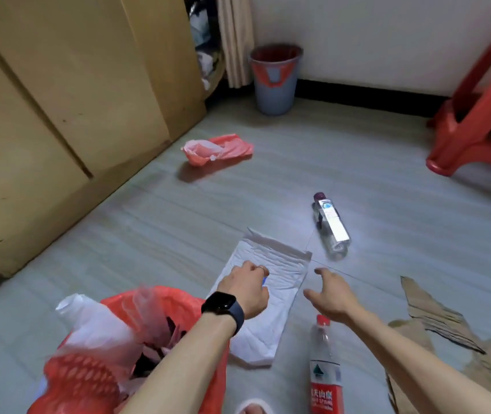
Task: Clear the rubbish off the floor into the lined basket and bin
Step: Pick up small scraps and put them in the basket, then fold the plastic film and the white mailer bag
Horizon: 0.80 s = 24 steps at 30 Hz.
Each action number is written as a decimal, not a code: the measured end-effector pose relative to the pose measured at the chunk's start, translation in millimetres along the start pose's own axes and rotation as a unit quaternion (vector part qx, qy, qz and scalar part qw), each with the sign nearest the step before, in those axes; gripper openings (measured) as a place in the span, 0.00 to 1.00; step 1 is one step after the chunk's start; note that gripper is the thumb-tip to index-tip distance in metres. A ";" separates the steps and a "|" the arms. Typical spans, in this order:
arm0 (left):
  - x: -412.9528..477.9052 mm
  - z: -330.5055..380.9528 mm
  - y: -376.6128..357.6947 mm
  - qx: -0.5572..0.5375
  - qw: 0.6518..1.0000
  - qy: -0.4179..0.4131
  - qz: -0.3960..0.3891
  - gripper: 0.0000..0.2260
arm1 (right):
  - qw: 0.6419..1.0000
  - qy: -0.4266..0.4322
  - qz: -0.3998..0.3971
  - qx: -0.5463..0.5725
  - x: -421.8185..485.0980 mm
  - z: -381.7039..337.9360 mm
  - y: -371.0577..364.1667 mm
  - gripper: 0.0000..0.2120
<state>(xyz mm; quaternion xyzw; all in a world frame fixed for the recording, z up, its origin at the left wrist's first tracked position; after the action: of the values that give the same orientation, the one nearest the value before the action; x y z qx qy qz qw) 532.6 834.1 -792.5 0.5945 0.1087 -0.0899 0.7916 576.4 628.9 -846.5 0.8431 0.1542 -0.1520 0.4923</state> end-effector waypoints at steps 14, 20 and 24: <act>39.3 -5.7 -136.1 -0.044 0.975 0.089 -0.199 0.24 | 0.968 -0.039 0.103 0.224 103.6 29.5 -49.8 0.05; 25.2 0.7 -20.3 -0.192 0.972 0.102 0.087 0.37 | 0.951 0.031 0.165 0.260 32.0 13.6 40.7 0.09; 1.4 13.6 65.6 -0.293 0.934 0.114 0.171 0.47 | 0.917 0.037 0.109 0.381 -26.5 7.5 124.1 0.13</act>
<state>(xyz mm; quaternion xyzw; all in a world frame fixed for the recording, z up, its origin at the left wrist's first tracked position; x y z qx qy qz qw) 552.6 839.2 -728.8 0.3522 0.1166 0.1508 0.9163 602.5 561.4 -742.1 0.9834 0.0099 -0.1133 0.1410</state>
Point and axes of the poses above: each hand's wrist, its own x-axis towards the middle knuckle, its own y-axis out of the back of the hand, z = x × y, the point moved 1 cm from there along x, towards the middle knuckle, and after that the axes turned 4 degrees about z, right-handed, at the moved point
